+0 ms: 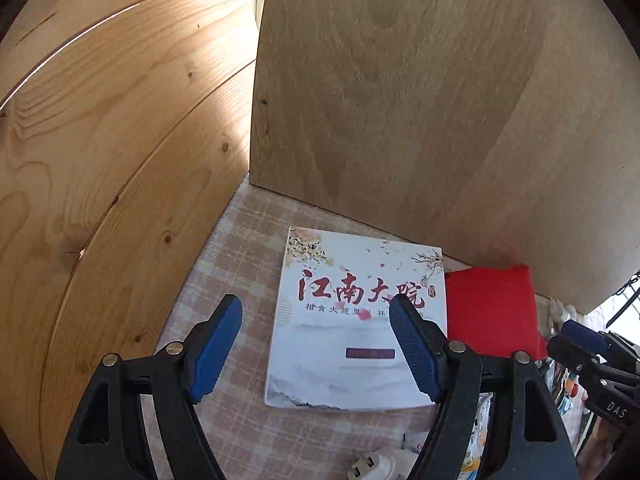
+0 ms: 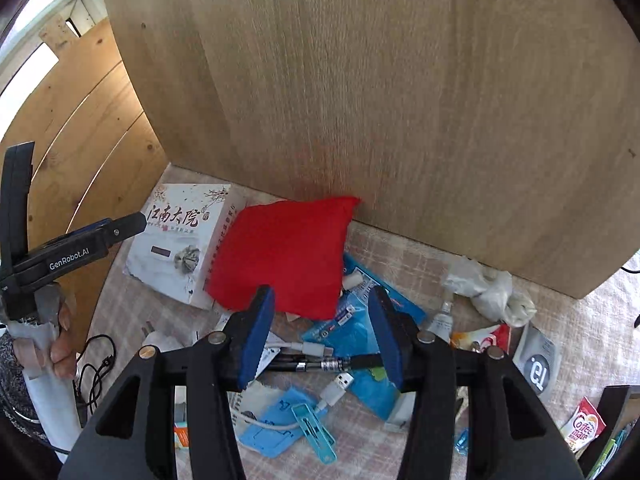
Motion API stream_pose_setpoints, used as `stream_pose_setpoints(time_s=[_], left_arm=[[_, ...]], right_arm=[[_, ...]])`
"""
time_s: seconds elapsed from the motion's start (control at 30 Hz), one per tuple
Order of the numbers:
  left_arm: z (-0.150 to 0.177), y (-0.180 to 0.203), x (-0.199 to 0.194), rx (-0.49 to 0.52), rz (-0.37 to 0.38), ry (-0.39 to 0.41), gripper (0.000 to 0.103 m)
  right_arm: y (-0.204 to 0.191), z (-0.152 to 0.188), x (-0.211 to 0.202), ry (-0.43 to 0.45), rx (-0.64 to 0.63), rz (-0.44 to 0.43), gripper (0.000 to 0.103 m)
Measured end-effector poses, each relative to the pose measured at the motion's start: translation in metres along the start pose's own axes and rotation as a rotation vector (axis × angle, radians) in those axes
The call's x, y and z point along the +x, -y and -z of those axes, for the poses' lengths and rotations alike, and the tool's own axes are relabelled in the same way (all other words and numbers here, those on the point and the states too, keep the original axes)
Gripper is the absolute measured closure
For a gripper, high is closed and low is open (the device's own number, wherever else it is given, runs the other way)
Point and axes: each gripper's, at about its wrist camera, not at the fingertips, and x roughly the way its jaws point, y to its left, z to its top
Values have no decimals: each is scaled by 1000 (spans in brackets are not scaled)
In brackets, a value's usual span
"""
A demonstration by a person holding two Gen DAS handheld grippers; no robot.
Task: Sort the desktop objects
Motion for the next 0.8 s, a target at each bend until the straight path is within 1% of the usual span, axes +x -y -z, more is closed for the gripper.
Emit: stream_pose_setpoints(time_s=[0.07, 0.13, 0.27, 0.37, 0.47, 0.53, 0.63, 0.8], left_arm=[[-5, -3, 12, -19, 27, -14, 28], [-8, -3, 23, -29, 34, -32, 28], [-6, 1, 44, -21, 48, -59, 27], [-3, 4, 50, -38, 83, -52, 21], [3, 13, 50, -20, 103, -52, 21], [10, 20, 48, 14, 98, -49, 20], [24, 25, 45, 17, 118, -60, 20], [56, 46, 33, 68, 134, -91, 20]], right_arm=[[0, -6, 14, -15, 26, -11, 54], [-1, -11, 26, -27, 47, -15, 53], [0, -19, 42, -32, 76, -24, 44], [-2, -23, 53, -50, 84, -59, 43], [-3, -23, 61, -56, 95, -80, 43], [-3, -22, 63, -56, 97, -83, 44], [0, -13, 59, -53, 71, -83, 47], [9, 14, 42, -63, 35, -71, 47]])
